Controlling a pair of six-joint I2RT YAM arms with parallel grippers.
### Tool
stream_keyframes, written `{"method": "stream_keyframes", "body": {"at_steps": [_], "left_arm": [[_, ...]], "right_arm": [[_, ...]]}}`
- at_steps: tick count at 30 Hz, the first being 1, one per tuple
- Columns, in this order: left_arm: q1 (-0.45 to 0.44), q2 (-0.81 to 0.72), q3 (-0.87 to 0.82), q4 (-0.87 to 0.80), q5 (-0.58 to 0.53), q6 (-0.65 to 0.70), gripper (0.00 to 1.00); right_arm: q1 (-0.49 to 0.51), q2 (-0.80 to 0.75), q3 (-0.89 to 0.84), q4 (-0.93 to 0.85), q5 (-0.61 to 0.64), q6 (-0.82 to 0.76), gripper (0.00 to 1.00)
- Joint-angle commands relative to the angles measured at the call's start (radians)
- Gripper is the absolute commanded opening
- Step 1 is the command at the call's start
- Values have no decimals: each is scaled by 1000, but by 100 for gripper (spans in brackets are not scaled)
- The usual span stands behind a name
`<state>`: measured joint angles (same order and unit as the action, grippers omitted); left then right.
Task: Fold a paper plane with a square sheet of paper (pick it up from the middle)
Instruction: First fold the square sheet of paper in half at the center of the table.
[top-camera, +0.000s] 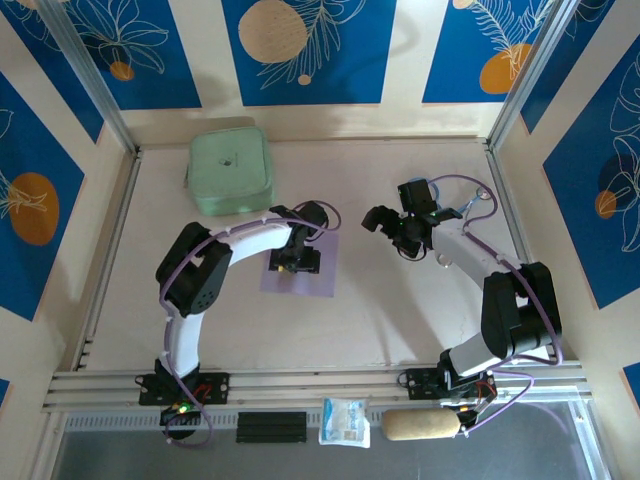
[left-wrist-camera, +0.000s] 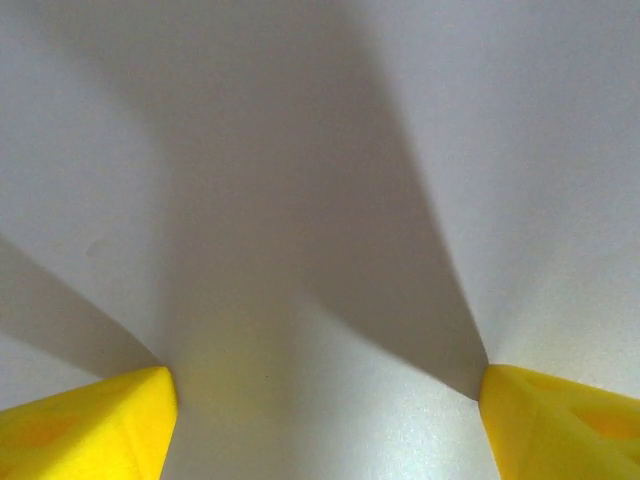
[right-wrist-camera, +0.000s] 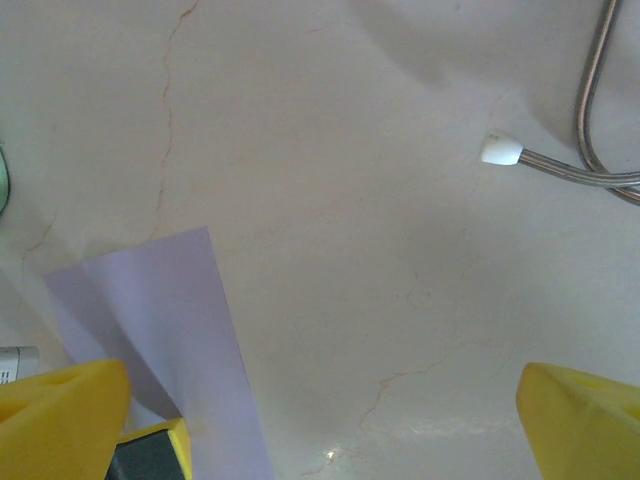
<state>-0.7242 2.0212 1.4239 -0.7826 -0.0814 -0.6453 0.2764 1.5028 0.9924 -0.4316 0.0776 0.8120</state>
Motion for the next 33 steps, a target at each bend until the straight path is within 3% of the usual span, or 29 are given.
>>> {"method": "stream_keyframes", "body": {"at_steps": [1,9,13,16,20,24,28,33], "left_arm": [[-10,47,-38,-23,-12,-15,76],[-6,-56,-63,56,37,-2,55],[10,-169,-122,205,169,-6,39],[30,-246,-192,356,292,-50,32],[66,-313,-295,586,429,-159,30],[93,-337,-397,800,495,-286,30],[109,-320,-462,857,463,-339,30],[113,-299,-504,816,381,-333,28]], "right_arm": [[-2,14,17,-18,-23,13,100],[-4,7,4,21,-49,19,100],[-14,-19,-20,74,-85,21,100],[-29,-46,-52,142,-154,20,100],[-47,-76,-101,255,-282,29,99],[-39,-70,-126,351,-408,32,95],[3,-29,-122,384,-456,26,87],[61,51,-106,388,-470,44,68]]}}
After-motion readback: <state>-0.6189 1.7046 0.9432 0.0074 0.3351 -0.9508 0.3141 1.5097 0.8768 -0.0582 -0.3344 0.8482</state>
